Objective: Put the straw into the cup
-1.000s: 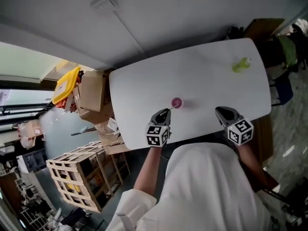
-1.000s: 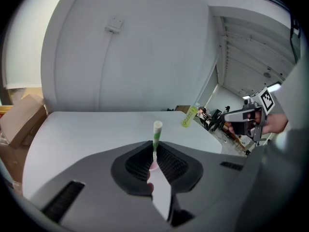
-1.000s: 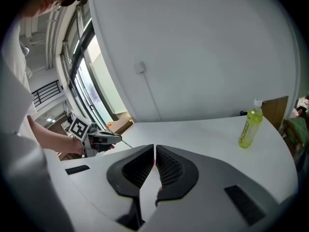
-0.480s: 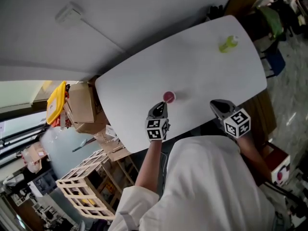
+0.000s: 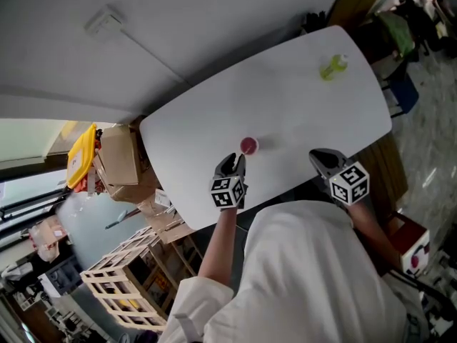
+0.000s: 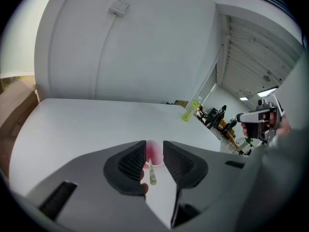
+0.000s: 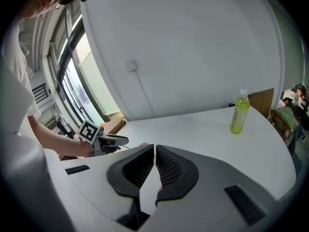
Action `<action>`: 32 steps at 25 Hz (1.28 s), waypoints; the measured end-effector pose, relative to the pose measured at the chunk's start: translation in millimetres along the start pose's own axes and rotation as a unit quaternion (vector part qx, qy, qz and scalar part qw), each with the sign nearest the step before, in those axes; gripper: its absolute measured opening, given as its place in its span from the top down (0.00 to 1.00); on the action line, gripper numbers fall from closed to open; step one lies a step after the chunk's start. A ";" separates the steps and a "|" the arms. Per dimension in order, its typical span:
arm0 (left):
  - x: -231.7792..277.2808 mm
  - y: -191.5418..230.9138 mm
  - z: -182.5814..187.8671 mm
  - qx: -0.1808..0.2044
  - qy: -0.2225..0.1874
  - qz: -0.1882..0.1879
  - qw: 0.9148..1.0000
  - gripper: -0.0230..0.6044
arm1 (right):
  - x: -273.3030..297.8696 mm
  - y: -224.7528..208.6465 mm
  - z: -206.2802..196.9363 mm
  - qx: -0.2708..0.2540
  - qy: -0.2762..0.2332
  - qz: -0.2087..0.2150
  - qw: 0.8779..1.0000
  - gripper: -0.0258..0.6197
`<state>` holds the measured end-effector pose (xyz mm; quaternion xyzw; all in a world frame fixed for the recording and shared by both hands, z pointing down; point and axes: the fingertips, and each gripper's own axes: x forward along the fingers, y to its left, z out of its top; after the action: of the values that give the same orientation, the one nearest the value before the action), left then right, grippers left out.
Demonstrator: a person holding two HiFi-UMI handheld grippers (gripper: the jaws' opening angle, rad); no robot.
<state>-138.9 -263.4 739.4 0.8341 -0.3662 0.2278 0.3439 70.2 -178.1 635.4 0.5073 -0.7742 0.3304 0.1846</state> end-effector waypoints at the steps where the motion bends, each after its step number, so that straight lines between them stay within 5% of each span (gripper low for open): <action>1: -2.5 1.4 0.9 0.000 -0.003 0.002 1.000 0.78 | 0.1 1.1 0.7 -0.001 -0.001 0.000 1.000 0.90; 12: -49.7 26.2 5.6 -0.012 -0.041 0.033 0.999 0.79 | 7.8 27.0 9.6 -0.019 -0.018 0.009 1.000 0.90; 22: -95.0 35.6 23.0 -0.001 -0.091 0.065 0.994 0.96 | -1.1 38.5 2.8 -0.015 -0.039 -0.004 0.999 0.90; 32: -123.9 -7.0 16.0 -0.005 -0.115 0.036 0.993 0.96 | -24.7 41.7 -4.0 -0.025 -0.061 0.012 0.998 0.90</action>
<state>-209.3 -215.6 647.7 0.8393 -0.4341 0.1413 0.2952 42.4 -147.8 609.4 0.5125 -0.7979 0.2819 0.1458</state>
